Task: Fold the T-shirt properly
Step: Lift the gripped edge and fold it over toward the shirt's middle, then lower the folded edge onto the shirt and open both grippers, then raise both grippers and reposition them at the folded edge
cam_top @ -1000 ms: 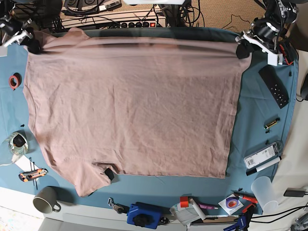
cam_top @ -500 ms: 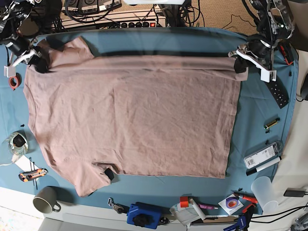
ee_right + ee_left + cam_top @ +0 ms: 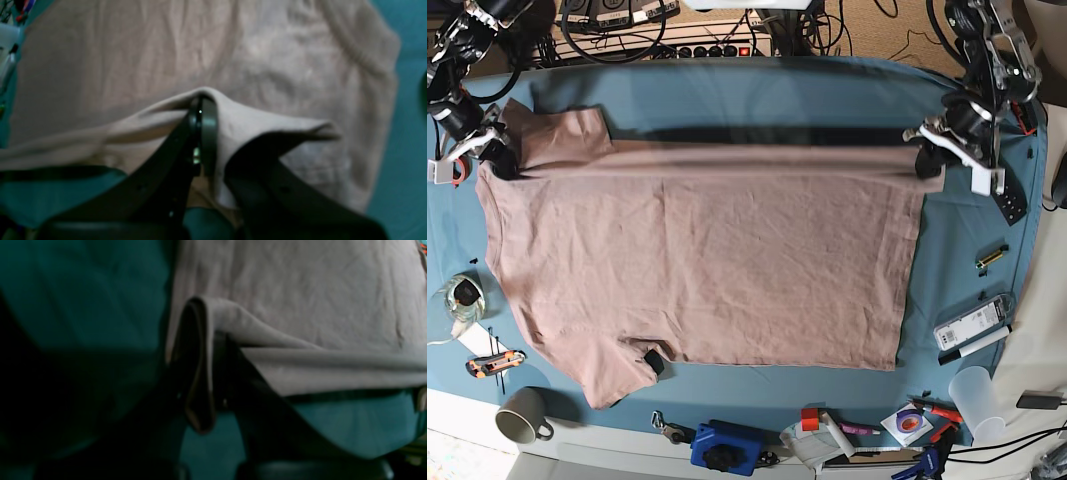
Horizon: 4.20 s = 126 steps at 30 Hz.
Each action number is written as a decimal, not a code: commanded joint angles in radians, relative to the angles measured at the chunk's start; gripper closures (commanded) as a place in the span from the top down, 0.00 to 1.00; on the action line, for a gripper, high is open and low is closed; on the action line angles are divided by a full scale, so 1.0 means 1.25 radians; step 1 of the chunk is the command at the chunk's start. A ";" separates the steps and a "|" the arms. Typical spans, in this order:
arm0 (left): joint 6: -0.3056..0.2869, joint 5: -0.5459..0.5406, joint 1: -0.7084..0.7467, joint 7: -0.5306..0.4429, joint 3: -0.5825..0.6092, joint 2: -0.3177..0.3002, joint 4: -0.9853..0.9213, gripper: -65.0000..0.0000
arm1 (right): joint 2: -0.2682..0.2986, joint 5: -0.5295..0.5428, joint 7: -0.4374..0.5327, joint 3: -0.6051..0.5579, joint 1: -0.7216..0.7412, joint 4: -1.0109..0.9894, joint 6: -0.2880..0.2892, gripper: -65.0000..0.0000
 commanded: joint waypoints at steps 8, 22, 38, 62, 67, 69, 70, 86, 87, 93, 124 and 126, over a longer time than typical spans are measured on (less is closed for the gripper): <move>0.039 0.164 -0.067 -0.083 0.105 -0.041 0.009 0.00 | 0.023 -0.063 0.075 -0.005 0.037 0.009 0.001 0.00; 0.036 0.200 -0.184 -0.095 0.123 -0.041 -0.143 0.00 | 0.023 -0.218 0.195 -0.125 0.154 -0.080 0.001 0.00; 0.036 0.272 -0.299 -0.151 0.188 -0.041 -0.240 0.00 | 0.022 -0.329 0.284 -0.129 0.281 -0.251 0.001 0.00; 0.035 0.277 -0.446 -0.156 0.189 -0.041 -0.411 0.00 | 0.036 -0.419 0.362 -0.167 0.396 -0.374 0.001 0.00; 0.035 0.277 -0.447 -0.174 0.189 -0.041 -0.413 0.00 | 0.036 -0.428 0.371 -0.167 0.447 -0.409 0.001 0.00; 0.036 0.277 -0.447 -0.178 0.189 -0.041 -0.414 0.00 | 0.036 -0.455 0.376 -0.167 0.465 -0.421 0.001 0.00; 0.035 0.277 -0.447 -0.178 0.189 -0.041 -0.415 0.00 | 0.036 -0.462 0.379 -0.167 0.472 -0.428 0.001 0.00; -0.006 0.277 -0.529 -0.161 0.188 -0.041 -0.530 0.14 | 0.036 -0.485 0.406 -0.167 0.474 -0.436 0.001 0.00; -0.006 0.277 -0.529 -0.160 0.188 -0.041 -0.530 0.22 | 0.036 -0.480 0.400 -0.167 0.474 -0.435 0.001 0.03; -0.006 0.276 -0.534 -0.118 0.188 -0.041 -0.522 0.44 | 0.053 -0.336 0.308 -0.167 0.475 -0.433 0.001 0.25; -0.049 -0.023 -0.560 0.298 0.087 -0.203 -0.405 0.44 | 0.238 -0.065 -0.011 0.100 0.331 -0.342 0.001 0.25; -0.053 -0.039 -0.538 0.300 0.087 -0.215 -0.393 0.44 | 0.241 -0.083 -0.004 0.100 0.295 -0.342 0.001 0.25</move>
